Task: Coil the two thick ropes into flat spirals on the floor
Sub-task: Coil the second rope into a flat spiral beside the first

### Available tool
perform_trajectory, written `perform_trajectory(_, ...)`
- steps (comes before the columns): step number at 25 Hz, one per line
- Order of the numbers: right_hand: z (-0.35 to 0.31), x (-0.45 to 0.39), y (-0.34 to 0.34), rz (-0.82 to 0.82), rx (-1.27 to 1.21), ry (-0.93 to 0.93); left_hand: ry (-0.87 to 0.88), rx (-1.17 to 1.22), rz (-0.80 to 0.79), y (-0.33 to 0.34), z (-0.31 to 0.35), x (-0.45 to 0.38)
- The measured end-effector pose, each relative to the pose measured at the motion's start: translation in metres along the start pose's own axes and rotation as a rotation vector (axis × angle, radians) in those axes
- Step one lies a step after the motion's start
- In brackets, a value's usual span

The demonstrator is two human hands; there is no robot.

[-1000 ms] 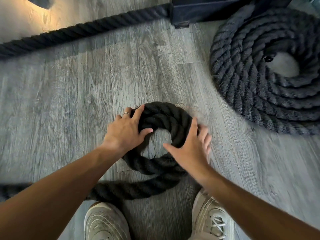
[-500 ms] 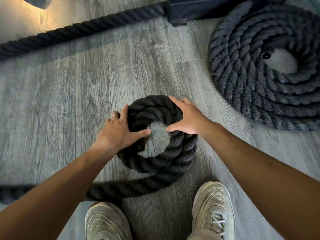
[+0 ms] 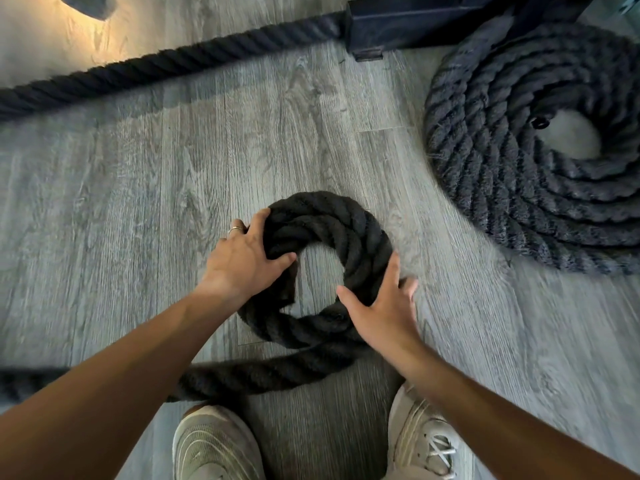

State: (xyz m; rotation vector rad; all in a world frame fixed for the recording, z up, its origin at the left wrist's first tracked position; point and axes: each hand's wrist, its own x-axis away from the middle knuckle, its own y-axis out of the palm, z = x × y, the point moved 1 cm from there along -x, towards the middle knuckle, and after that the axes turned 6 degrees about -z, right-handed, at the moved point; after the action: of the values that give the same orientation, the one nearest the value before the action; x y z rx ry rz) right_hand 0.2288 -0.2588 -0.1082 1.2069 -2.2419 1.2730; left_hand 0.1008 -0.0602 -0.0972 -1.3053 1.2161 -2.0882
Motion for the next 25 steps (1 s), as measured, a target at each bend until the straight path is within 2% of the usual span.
perform_trajectory(3, -0.017, -0.035, -0.027, -0.068, 0.088, -0.096, -0.145, 0.281, -0.048, 0.0, -0.01, 0.012)
perform_trajectory(6, -0.037, -0.062, -0.045, -0.024, 0.073, -0.196, -0.282, 0.447, -0.145, 0.006, -0.014, 0.029)
perform_trajectory(8, -0.043, -0.073, -0.049, 0.009, 0.078, -0.23, -0.309, 0.337, -0.19, 0.009, -0.012, 0.033)
perform_trajectory(11, -0.041, -0.077, -0.048, 0.017, 0.1, -0.253, -0.282, 0.072, -0.149, -0.005, -0.011, 0.018)
perform_trajectory(14, -0.039, -0.074, -0.045, 0.03, 0.135, -0.273, -0.073, 0.084, -0.072, -0.024, -0.001, -0.003)
perform_trajectory(16, -0.036, -0.063, -0.038, 0.075, 0.165, -0.228, 0.023, 0.056, -0.079, -0.026, 0.002, -0.015)
perform_trajectory(18, -0.028, -0.04, -0.023, 0.127, 0.082, -0.036, 0.02, 0.077, -0.095, -0.024, 0.0, -0.021)
perform_trajectory(20, -0.015, -0.01, -0.005, 0.102, -0.071, 0.151, 0.022, 0.06, -0.074, -0.023, 0.0, -0.021)
perform_trajectory(22, -0.004, 0.009, 0.005, 0.056, -0.134, 0.154, 0.015, 0.041, -0.06, -0.023, 0.002, -0.02)
perform_trajectory(25, -0.003, -0.014, -0.008, -0.002, -0.097, 0.061, -0.076, 0.126, -0.087, -0.021, -0.005, -0.012)
